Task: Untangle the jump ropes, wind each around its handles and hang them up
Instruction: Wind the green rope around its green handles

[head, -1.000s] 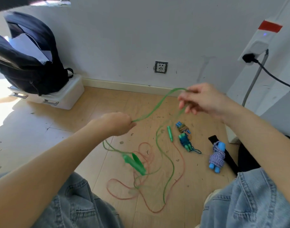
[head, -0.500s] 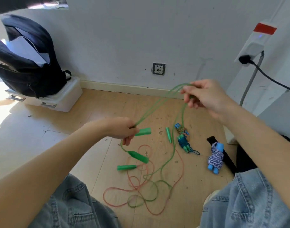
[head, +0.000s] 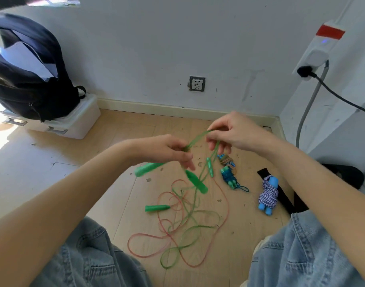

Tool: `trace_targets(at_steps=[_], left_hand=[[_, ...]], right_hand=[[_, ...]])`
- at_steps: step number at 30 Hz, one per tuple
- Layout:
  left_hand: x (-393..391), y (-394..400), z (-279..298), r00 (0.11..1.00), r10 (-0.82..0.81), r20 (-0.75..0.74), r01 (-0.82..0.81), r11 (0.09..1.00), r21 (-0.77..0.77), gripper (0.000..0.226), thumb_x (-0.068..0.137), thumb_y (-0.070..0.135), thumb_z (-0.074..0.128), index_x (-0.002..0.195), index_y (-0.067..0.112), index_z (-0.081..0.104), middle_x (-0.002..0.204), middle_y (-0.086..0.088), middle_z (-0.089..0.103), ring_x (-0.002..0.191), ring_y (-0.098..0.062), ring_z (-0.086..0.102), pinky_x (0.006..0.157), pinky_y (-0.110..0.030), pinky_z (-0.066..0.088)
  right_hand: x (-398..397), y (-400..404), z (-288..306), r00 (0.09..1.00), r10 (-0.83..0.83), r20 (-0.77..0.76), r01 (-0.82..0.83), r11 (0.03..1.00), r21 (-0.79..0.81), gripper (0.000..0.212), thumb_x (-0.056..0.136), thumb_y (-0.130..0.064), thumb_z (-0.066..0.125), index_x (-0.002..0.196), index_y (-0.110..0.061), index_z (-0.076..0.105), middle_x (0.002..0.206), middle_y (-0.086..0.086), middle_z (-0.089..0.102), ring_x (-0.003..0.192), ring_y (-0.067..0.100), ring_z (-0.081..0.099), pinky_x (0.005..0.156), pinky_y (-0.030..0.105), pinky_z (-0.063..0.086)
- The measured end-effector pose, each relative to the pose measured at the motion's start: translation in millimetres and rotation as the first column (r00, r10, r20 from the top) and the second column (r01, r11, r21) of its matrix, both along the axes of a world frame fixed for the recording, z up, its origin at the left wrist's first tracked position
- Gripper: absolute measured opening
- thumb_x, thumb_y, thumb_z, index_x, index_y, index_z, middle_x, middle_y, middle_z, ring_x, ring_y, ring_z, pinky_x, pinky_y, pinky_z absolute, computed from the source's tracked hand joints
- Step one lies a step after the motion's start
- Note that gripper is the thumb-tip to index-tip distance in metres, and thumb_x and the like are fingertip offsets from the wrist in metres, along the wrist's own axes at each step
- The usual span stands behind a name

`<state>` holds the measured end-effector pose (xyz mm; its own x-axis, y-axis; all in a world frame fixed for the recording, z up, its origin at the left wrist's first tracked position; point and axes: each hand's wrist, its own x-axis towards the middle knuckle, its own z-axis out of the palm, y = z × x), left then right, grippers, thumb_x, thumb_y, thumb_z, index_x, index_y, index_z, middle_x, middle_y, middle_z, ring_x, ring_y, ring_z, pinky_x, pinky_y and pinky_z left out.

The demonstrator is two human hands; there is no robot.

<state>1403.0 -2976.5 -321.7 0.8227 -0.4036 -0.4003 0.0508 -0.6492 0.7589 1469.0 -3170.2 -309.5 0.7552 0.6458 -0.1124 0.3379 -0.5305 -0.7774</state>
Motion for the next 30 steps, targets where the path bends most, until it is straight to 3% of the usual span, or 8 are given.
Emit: trace_targets(at_steps=[3,7,9,12,15,18,24,30], left_hand=[[-2.3,1.7,-1.9,0.992,-0.014,-0.122,-0.002,0.991,-0.131,0.017,0.095,0.028,0.047,0.089,0.022,0.063,0.099,0.008,0.072,0.105,-0.003,0.061,0.092,-0.016,0.042],[-3.3,2.9,0.2,0.970,0.112,-0.214,-0.147,0.977,-0.155,0.010,0.095,0.024,0.048,0.093,0.015,0.051,0.081,-0.003,0.065,0.080,-0.019,0.069,0.068,-0.028,0.055],[-5.1,2.2,2.2,0.967,0.146,-0.207,-0.177,0.974,-0.140,0.009,0.095,0.022,0.048,0.095,0.013,0.051,0.076,-0.003,0.054,0.063,-0.013,0.059,0.063,-0.028,0.056],[-7.4,-3.2,4.5,0.986,0.086,-0.144,-0.101,0.990,-0.101,0.007,0.094,0.021,0.049,0.098,0.016,0.053,0.077,0.002,0.051,0.061,-0.003,0.053,0.062,-0.019,0.052],[-6.8,-11.5,4.7,0.999,0.028,-0.041,-0.029,0.999,-0.028,0.010,0.093,0.018,0.051,0.099,0.024,0.056,0.083,0.008,0.054,0.059,0.009,0.050,0.060,-0.012,0.046],[-4.0,-12.3,4.4,0.993,0.112,-0.029,-0.112,0.994,0.003,0.011,0.090,0.015,0.055,0.099,0.022,0.055,0.087,0.006,0.057,0.066,0.000,0.053,0.062,-0.016,0.047],[-2.1,-12.8,-1.4,0.985,0.171,0.017,-0.171,0.985,0.012,0.027,0.084,0.011,0.058,0.107,0.017,0.047,0.098,0.006,0.063,0.077,-0.007,0.058,0.067,-0.018,0.050],[-5.7,1.0,-5.8,0.971,0.210,-0.115,-0.208,0.978,0.030,0.009,0.091,0.015,0.054,0.096,0.022,0.056,0.089,0.002,0.060,0.077,-0.007,0.058,0.067,-0.023,0.057]], right_hand=[[10.2,-11.4,-0.8,0.990,-0.097,0.099,0.101,0.994,-0.040,0.022,0.089,-0.008,0.056,0.070,-0.016,0.065,0.059,-0.003,0.066,0.042,0.006,0.058,0.039,0.015,0.042],[14.2,-19.4,-2.6,0.947,-0.083,0.311,0.169,0.950,-0.261,0.019,0.089,-0.018,0.059,0.071,-0.022,0.064,0.061,-0.012,0.065,0.039,-0.003,0.055,0.046,0.015,0.040],[8.8,-18.8,-0.6,0.976,0.031,0.217,0.054,0.925,-0.375,0.011,0.085,-0.021,0.064,0.095,-0.021,0.068,0.072,-0.023,0.064,0.041,-0.007,0.055,0.052,0.016,0.041],[-5.6,-6.6,-1.9,0.984,0.178,0.006,-0.170,0.946,-0.275,0.042,0.081,-0.028,0.068,0.121,-0.028,0.055,0.082,-0.035,0.057,0.045,-0.009,0.054,0.045,0.005,0.037],[-10.9,3.6,-4.3,0.977,0.208,-0.045,-0.212,0.966,-0.148,0.014,0.086,-0.027,0.063,0.099,-0.023,0.065,0.068,-0.025,0.065,0.044,-0.002,0.050,0.044,0.013,0.039],[-7.8,3.9,-6.3,0.984,0.175,0.025,-0.169,0.971,-0.167,0.015,0.087,-0.024,0.061,0.079,-0.017,0.072,0.055,-0.015,0.063,0.039,0.001,0.042,0.042,0.009,0.030],[-12.0,8.2,-8.2,0.977,0.212,0.030,-0.205,0.965,-0.161,0.015,0.088,-0.029,0.059,0.078,-0.029,0.070,0.054,-0.008,0.055,0.042,0.000,0.042,0.043,0.010,0.030],[4.1,-8.3,-1.7,0.990,0.083,0.116,-0.060,0.980,-0.189,0.012,0.083,-0.027,0.064,0.074,-0.025,0.072,0.054,-0.016,0.060,0.048,-0.002,0.042,0.048,0.012,0.030]])
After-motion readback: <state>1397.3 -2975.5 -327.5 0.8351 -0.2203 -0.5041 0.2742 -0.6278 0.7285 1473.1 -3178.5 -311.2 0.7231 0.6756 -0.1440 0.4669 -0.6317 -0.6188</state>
